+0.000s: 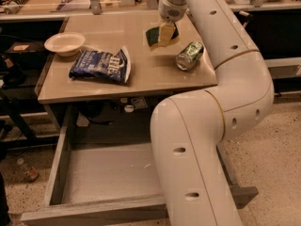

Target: Pick sponge from top drawer and place on counter

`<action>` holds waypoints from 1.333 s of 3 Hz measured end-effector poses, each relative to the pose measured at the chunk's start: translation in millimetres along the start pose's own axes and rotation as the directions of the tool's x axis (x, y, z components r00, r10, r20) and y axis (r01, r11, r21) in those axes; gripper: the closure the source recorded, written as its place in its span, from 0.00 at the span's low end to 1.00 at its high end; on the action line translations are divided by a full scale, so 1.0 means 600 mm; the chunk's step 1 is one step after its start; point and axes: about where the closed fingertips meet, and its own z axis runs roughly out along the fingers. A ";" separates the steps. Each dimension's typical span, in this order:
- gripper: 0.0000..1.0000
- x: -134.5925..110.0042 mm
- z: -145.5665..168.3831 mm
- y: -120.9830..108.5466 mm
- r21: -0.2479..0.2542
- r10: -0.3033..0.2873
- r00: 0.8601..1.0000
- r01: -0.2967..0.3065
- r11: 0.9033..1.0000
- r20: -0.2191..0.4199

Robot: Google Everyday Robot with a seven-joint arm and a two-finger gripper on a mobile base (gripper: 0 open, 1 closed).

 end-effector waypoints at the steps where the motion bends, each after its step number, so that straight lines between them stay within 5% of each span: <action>1: 1.00 -0.007 0.023 0.002 -0.015 -0.005 1.000 0.005 1.000 0.011; 4: 1.00 -0.076 0.087 0.013 -0.059 -0.072 0.996 0.076 0.995 0.060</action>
Offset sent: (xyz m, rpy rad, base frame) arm 0.0715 0.0238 0.0122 0.0164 0.0875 0.0809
